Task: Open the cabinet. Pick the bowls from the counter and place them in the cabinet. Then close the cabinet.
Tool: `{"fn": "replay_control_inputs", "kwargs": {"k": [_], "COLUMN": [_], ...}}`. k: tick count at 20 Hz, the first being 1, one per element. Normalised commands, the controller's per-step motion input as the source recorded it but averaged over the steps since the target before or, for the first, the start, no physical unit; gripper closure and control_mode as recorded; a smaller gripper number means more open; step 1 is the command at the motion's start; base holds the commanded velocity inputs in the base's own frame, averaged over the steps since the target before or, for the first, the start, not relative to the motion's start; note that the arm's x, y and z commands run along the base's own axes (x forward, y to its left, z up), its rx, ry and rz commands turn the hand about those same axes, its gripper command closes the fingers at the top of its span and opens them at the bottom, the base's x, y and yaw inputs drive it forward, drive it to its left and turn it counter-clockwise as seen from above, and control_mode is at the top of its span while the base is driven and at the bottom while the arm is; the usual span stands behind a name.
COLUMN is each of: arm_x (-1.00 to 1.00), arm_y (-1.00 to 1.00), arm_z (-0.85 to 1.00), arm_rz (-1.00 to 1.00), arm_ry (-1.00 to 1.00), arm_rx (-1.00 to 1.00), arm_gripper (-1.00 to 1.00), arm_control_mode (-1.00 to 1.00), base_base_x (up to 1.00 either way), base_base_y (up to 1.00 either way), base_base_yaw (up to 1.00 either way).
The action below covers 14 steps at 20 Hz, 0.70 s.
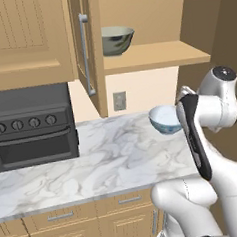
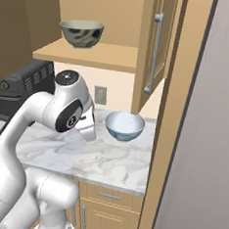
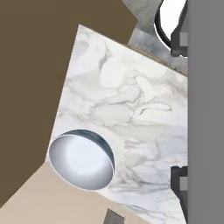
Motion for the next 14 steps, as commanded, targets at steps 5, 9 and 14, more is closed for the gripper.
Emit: {"fn": "replay_control_inputs", "kwargs": {"k": [5,9,14], "arm_x": [0.18,0.48,0.75], "arm_y": [-0.03,-0.29,-0.31], "arm_z": [-0.43,-0.39,-0.35], "arm_rz": [0.0,0.0,0.0], "arm_ry": [0.14,0.13,0.13], "arm_rx": [0.0,0.0,0.0], "arm_gripper": [-1.0,-1.0,-1.0], "arm_control_mode": [-1.0,-1.0,-1.0], "base_base_x": [0.0,0.0,0.0], "base_base_y": [0.0,0.0,0.0], "base_base_yaw": [0.0,0.0,0.0]}}
